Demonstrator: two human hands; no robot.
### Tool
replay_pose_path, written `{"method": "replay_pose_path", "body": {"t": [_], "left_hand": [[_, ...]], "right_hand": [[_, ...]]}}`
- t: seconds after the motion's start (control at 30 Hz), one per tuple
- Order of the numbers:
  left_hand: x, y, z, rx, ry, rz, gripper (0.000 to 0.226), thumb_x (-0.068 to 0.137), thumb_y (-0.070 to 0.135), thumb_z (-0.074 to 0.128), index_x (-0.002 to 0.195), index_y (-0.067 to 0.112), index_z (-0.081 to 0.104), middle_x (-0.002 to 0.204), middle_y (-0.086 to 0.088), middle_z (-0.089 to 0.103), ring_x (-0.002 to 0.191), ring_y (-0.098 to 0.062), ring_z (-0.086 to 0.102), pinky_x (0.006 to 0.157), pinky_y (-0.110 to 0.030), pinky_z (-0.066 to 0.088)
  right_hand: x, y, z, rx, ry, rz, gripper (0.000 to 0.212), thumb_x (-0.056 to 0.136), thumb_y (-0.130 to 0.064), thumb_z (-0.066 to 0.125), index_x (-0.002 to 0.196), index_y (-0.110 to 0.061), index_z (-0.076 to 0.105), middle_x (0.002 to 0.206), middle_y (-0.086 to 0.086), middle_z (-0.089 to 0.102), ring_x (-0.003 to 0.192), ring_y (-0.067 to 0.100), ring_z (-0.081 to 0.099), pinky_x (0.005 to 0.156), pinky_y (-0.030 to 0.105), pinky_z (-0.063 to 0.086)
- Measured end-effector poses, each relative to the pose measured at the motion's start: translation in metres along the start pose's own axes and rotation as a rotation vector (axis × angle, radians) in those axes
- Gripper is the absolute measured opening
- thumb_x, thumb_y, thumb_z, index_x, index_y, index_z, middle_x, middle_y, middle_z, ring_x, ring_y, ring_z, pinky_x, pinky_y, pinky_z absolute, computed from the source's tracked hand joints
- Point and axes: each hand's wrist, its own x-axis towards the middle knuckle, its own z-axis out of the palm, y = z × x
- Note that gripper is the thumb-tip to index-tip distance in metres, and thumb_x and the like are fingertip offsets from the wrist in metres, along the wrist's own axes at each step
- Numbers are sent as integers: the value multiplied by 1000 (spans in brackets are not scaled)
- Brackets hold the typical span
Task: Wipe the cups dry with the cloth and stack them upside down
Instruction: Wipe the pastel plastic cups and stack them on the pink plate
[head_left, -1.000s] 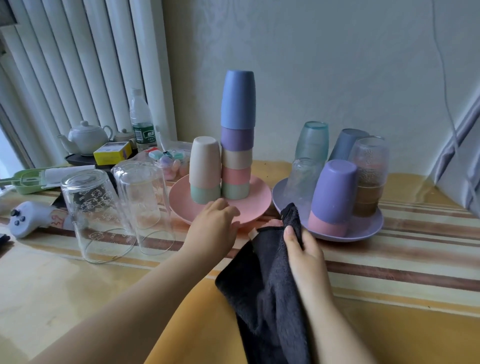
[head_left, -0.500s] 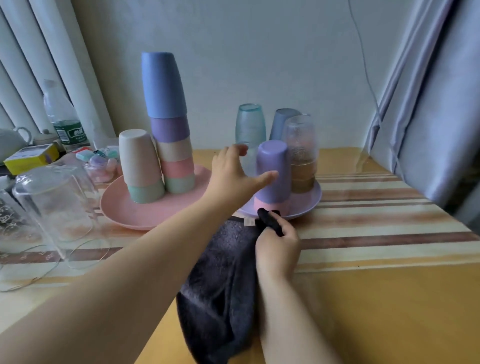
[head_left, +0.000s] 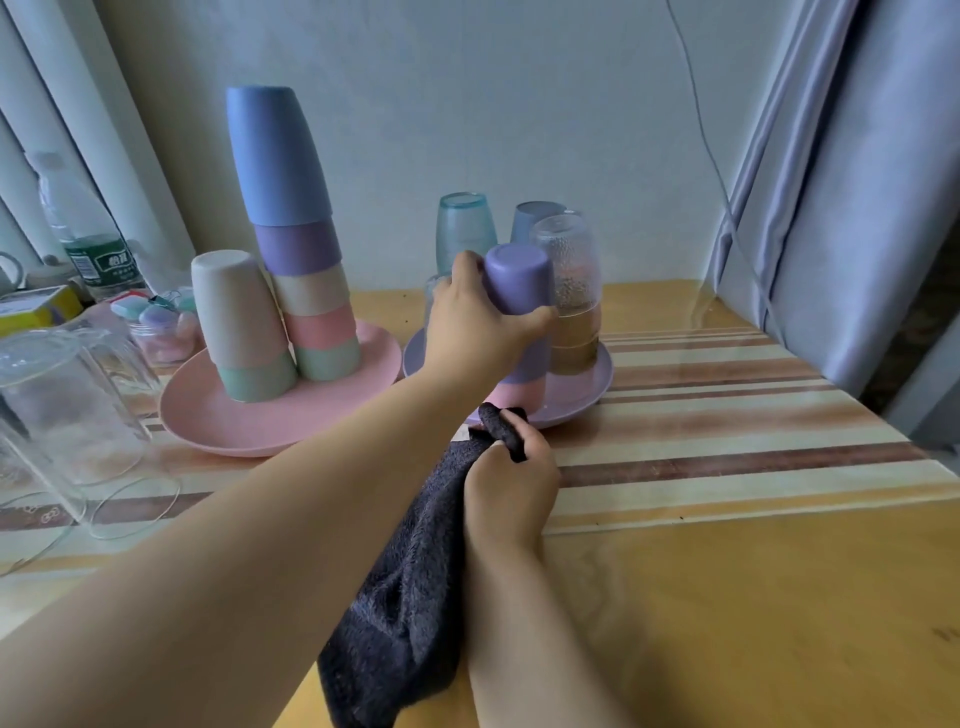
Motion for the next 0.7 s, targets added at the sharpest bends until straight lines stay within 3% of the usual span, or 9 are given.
{"method": "replay_pose_path", "body": {"t": [0.1, 0.23, 0.4, 0.47, 0.57, 0.63, 0.7], "left_hand": [[2, 1, -2, -39, -19, 9, 56, 73, 34, 80, 112, 12, 47, 108, -8, 58, 103, -26, 54, 73, -28, 35], [1, -9, -3, -90, -52, -30, 51, 73, 32, 81, 106, 18, 45, 113, -9, 58, 103, -26, 55, 76, -30, 40], [-9, -16, -4, -147, -71, -31, 66, 61, 46, 69, 114, 16, 45, 119, -8, 53, 106, -25, 53, 87, -36, 45], [-11, -15, -4, -156, -78, -29, 70, 61, 47, 65, 120, 15, 43, 122, -7, 49, 110, -24, 50, 91, -37, 44], [-11, -18, -3, -135, -114, -33, 65, 75, 41, 73, 125, 17, 39, 126, -7, 47, 112, -23, 48, 90, -33, 40], [-9, -22, -2, -118, -128, -38, 60, 80, 37, 73, 123, 18, 37, 127, -8, 49, 112, -25, 50, 87, -33, 40], [-8, -24, -5, -117, -135, -40, 61, 74, 45, 74, 117, 20, 37, 125, -9, 52, 111, -26, 52, 86, -34, 42]], "right_hand": [[-2, -1, 0, -20, -6, -14, 46, 80, 16, 34, 103, -5, 69, 94, -5, 66, 72, -23, 54, 67, -6, 34], [-2, 0, 1, 0, 40, -32, 46, 83, 16, 33, 112, -5, 62, 101, 0, 67, 92, 7, 59, 72, -4, 37], [5, 9, 7, -63, -31, -101, 60, 78, 17, 32, 128, -9, 53, 109, 10, 66, 98, 23, 63, 83, 19, 46], [7, 11, 5, -175, -77, -114, 57, 79, 14, 33, 128, -9, 52, 112, 10, 64, 102, 24, 61, 87, 20, 45], [11, 9, 4, -231, -166, -67, 55, 83, 14, 32, 132, -7, 45, 109, 8, 65, 97, 20, 61, 82, 9, 41], [14, 6, 3, -248, -195, -39, 60, 84, 13, 32, 140, -8, 36, 118, 11, 64, 108, 25, 60, 91, 21, 41], [15, 6, 1, -315, -216, -35, 60, 87, 10, 34, 143, -9, 32, 127, 10, 58, 117, 26, 54, 86, 20, 35]]}}
